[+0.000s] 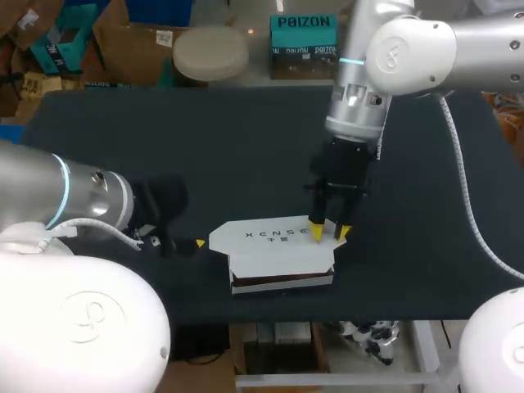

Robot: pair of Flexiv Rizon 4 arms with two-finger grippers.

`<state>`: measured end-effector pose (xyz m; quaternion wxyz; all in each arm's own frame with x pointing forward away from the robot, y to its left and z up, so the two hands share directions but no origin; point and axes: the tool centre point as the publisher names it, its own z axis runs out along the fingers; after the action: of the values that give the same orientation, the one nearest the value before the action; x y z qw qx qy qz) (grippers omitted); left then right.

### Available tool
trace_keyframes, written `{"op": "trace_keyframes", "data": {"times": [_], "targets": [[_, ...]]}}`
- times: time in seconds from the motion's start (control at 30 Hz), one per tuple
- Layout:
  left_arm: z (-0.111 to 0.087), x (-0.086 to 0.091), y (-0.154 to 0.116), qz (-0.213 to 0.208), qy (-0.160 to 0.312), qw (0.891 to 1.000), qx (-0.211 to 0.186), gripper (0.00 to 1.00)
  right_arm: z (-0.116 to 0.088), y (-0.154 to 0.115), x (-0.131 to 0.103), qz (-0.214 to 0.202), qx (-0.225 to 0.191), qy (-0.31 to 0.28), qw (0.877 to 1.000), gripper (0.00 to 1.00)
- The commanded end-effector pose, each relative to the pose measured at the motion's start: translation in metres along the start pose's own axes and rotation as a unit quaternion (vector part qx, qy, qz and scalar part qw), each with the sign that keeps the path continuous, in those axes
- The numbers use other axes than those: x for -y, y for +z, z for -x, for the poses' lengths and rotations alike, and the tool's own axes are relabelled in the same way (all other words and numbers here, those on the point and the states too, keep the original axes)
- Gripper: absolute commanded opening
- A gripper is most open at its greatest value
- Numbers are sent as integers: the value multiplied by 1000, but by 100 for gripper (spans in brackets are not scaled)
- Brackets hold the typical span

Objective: Assemble the packaging by folding the flat box into shape, placing the metal phone stand inside, and closing the box properly

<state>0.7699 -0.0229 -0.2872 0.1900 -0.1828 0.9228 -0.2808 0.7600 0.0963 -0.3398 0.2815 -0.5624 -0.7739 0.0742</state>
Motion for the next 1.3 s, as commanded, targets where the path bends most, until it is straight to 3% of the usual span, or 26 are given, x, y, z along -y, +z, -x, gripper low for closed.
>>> {"op": "trace_keyframes", "data": {"times": [0.03, 0.13, 0.17, 0.2, 0.23, 0.27, 0.67, 0.7, 0.77, 0.83, 0.9, 1.3], "targets": [[11, 9, -1, 149, -51, 985, -76, 100, 0, 1, 0, 1, 1, 1, 1000, 49], [18, 15, 6, 176, -131, 969, -117, 100, 1, 1, 0, 1, 1, 3, 1000, 49], [22, 18, 7, 186, -180, 955, -148, 100, 1, 1, 0, 1, 0, 3, 1000, 49], [26, 20, 9, 197, -227, 938, -170, 100, 1, 1, 0, 1, 0, 3, 1000, 49], [31, 22, 12, 219, -296, 912, -178, 100, 1, 1, 0, 1, 0, 3, 1000, 49], [37, 23, 16, 240, -373, 883, -154, 100, 1, 2, 0, 1, 1, 3, 1000, 49], [37, 23, 16, 240, -373, 883, -154, 100, -1, 2, -1, 4, 1, 2, 1000, 49], [39, 26, 19, 250, -414, 861, -160, 100, 0, 2, -1, 5, 1, 3, 1000, 49], [35, 31, 25, 268, -468, 830, -143, 100, 0, 2, -1, 6, 1, 3, 1000, 49], [30, 35, 31, 287, -557, 774, -90, 100, 1, 3, 0, 7, 1, 4, 1000, 49], [30, 38, 34, 297, -638, 711, -8, 100, 1, 3, 0, 8, 0, 4, 1000, 49], [30, 38, 34, 297, -638, 711, -8, 100, 1, 2, 1, 34, -8, -6, 999, 48]]}}
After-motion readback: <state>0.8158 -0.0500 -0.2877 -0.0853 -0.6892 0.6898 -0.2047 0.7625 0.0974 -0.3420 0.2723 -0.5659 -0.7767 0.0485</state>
